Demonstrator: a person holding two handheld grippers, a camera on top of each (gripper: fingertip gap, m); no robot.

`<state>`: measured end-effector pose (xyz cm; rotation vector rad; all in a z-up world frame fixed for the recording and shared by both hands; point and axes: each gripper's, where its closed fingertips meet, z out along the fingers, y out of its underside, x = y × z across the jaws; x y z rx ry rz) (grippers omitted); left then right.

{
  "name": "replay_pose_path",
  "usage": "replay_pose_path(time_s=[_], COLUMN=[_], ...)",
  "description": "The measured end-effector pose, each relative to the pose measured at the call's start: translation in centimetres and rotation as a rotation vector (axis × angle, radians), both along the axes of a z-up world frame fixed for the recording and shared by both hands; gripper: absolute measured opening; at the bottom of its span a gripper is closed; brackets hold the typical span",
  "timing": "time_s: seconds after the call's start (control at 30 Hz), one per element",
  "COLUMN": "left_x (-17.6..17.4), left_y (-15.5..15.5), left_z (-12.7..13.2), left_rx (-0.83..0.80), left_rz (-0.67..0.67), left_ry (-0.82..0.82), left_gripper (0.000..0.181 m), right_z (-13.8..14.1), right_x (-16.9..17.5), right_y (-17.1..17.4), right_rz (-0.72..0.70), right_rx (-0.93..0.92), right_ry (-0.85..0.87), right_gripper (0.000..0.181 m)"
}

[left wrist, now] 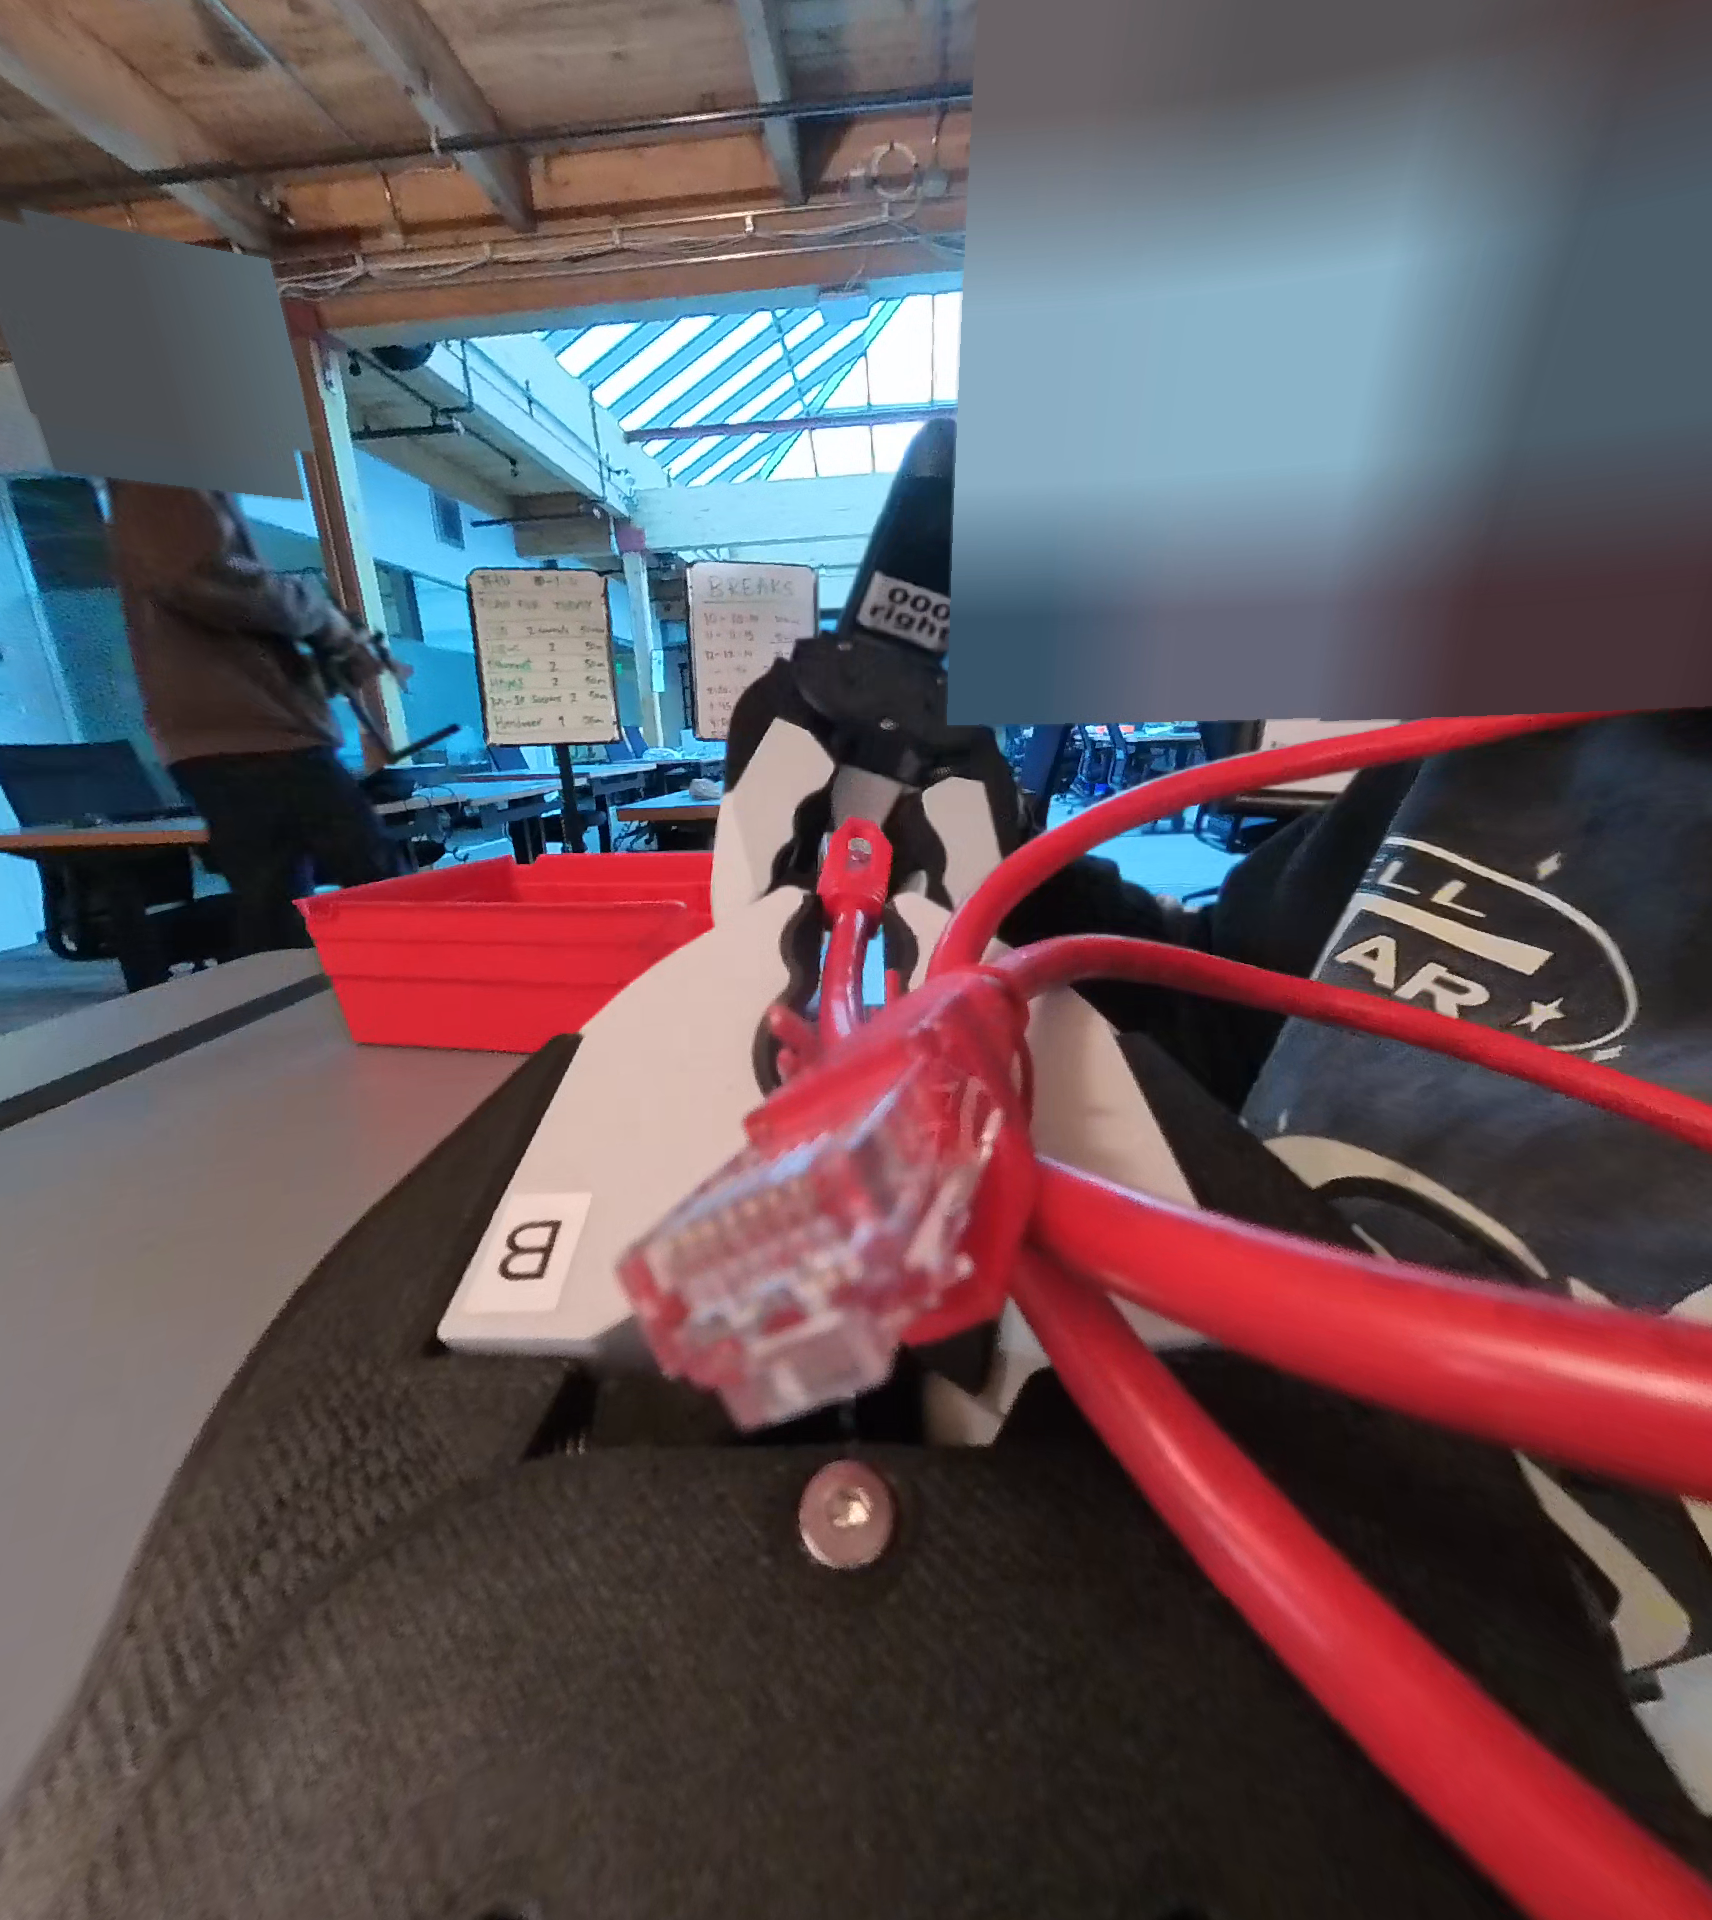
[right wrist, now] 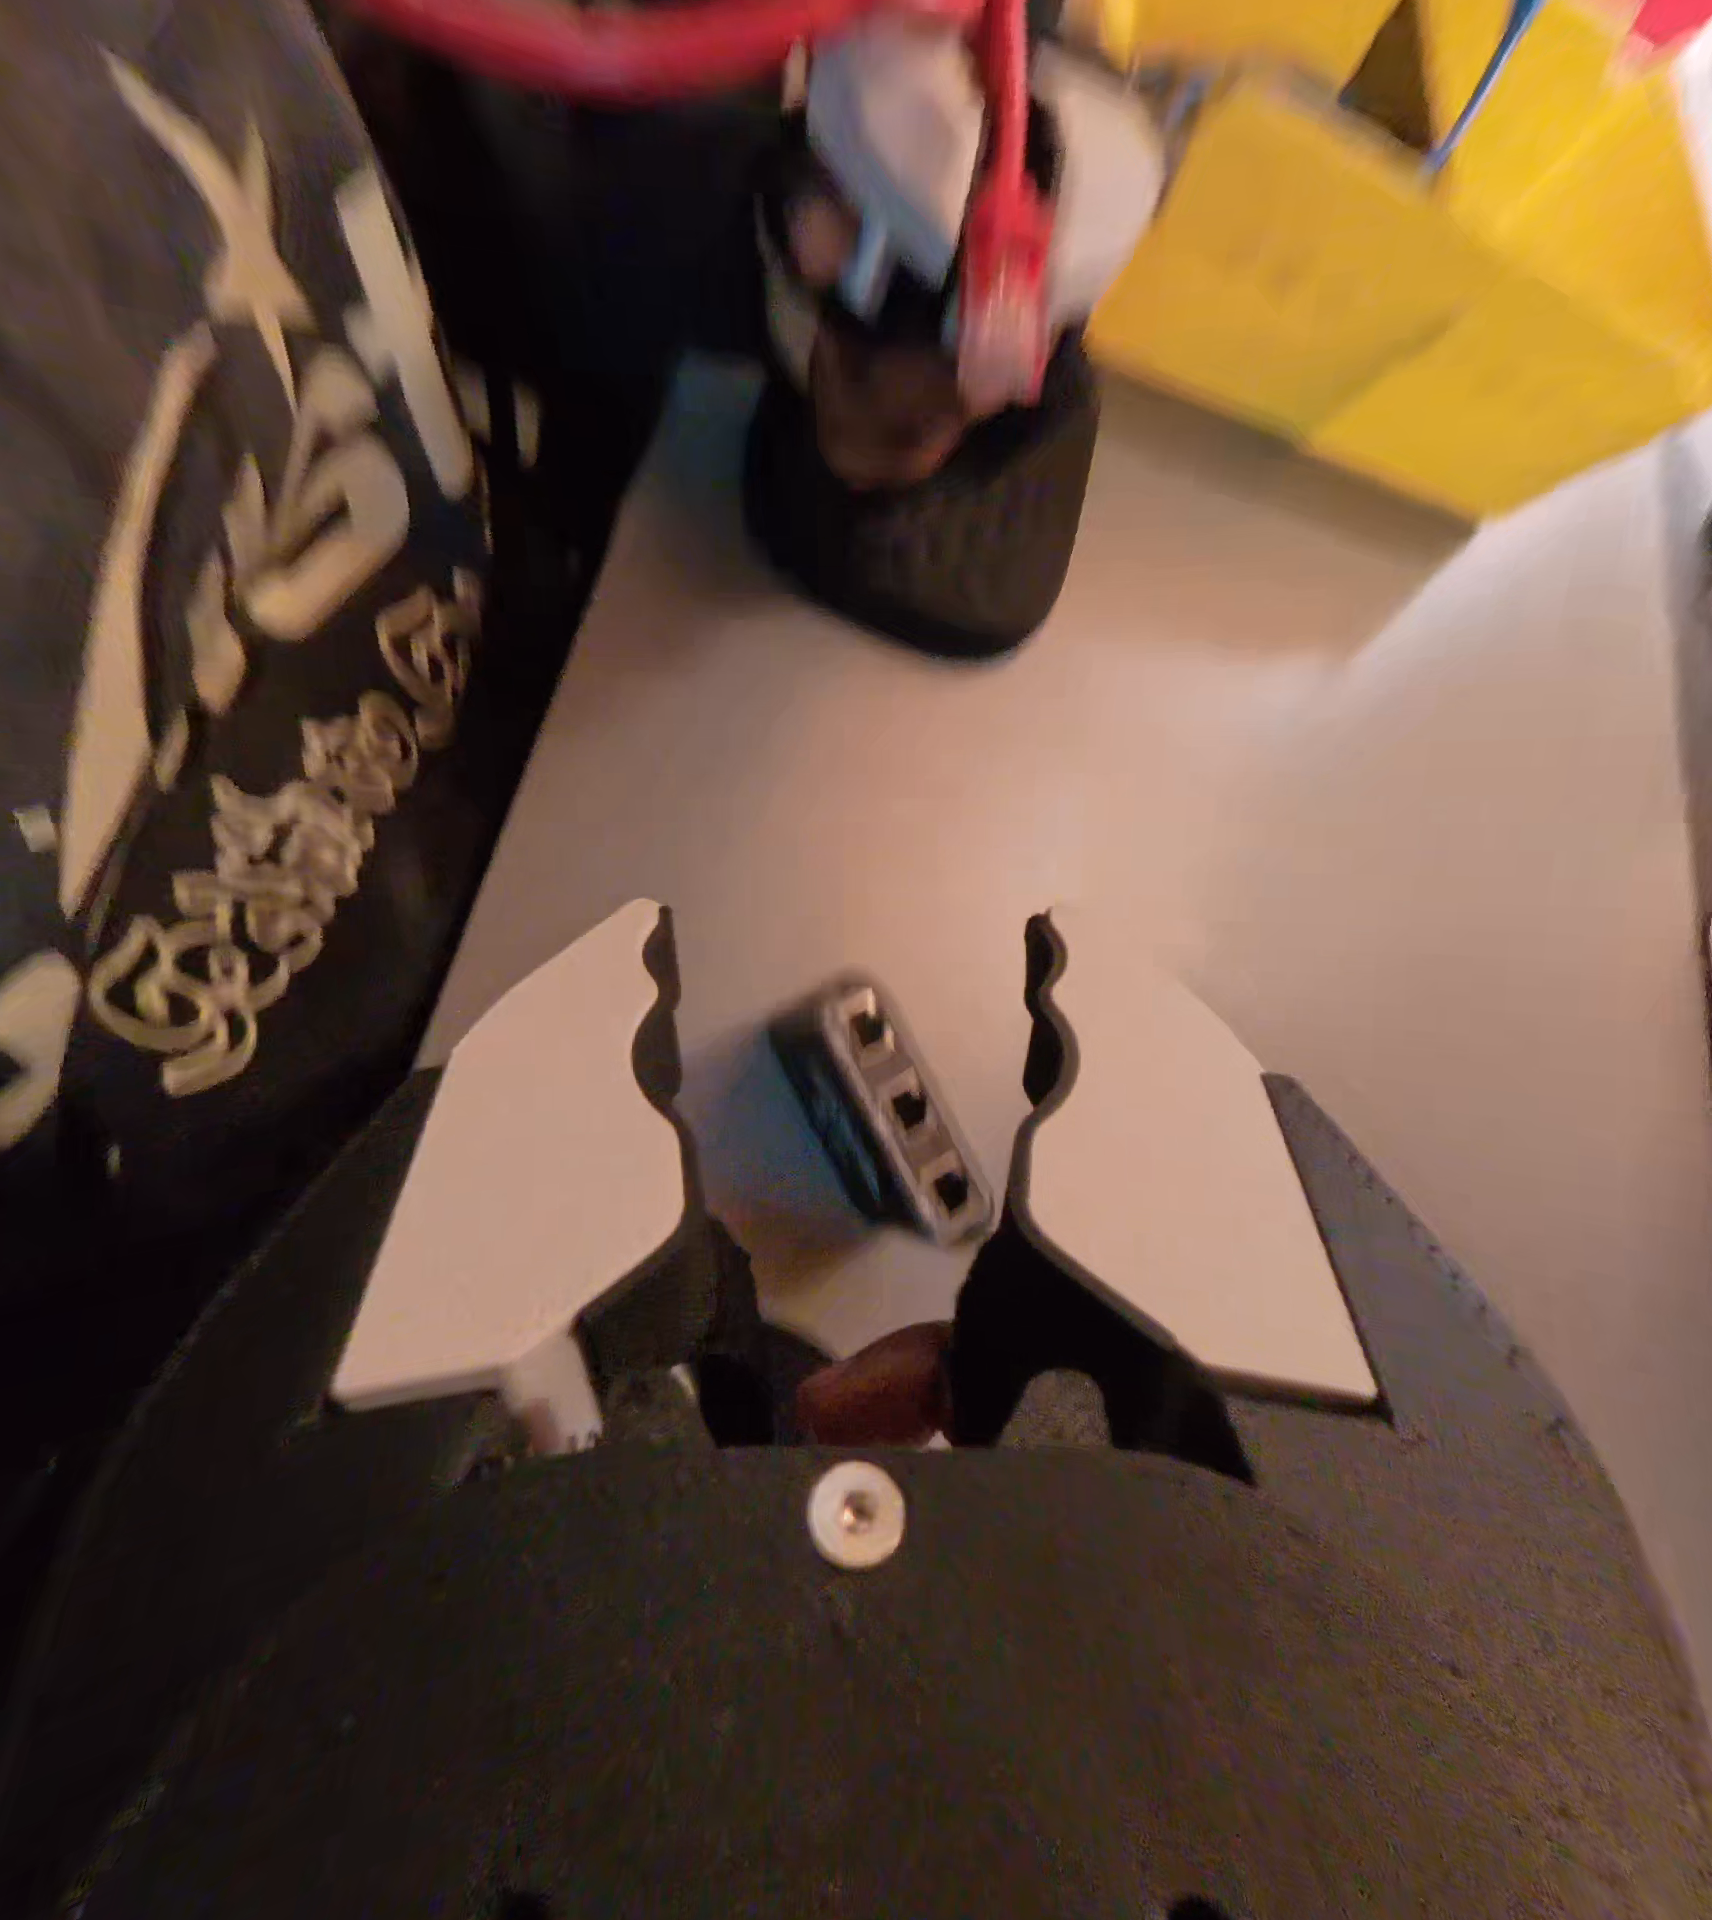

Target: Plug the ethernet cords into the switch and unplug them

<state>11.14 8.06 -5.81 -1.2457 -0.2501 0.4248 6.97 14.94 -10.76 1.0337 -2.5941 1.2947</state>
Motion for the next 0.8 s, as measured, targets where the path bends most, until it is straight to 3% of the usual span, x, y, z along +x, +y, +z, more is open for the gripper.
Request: replay_pose_path(time_s=[0.3,0.43,0.5,0.6,0.67,0.8], left_x=[-0.4,-0.4,-0.6,-0.8,-1.0,-1.1], left_y=[0.8,0.7,0.5,0.2,0.2,0.3], left_z=[-1.3,-1.5,-1.5,-1.6,-1.8,-2.1], left_rx=[-0.052,-0.046,-0.036,-0.029,-0.031,-0.016], left_rz=[-0.028,-0.044,-0.043,-0.043,-0.049,-0.081], left_ry=[-0.047,-0.083,-0.107,-0.150,-0.186,-0.248], left_gripper=[0.010,0.010,0.011,0.010,0.010,0.011], right_z=[-7.0,-10.2,-10.4,-9.3,-7.1,1.9], right_x=[-4.0,-4.4,-4.8,-5.1,-5.2,-1.3], right_y=[0.9,0.7,0.5,-0.4,-1.6,-2.7], right_rz=[0.125,0.165,0.172,0.140,0.091,0.076], right_rx=[0.497,0.611,0.578,0.388,0.143,-0.693], right_ry=[0.275,0.360,0.430,0.509,0.578,0.681], right_gripper=[0.057,0.041,0.029,0.024,0.025,0.025])
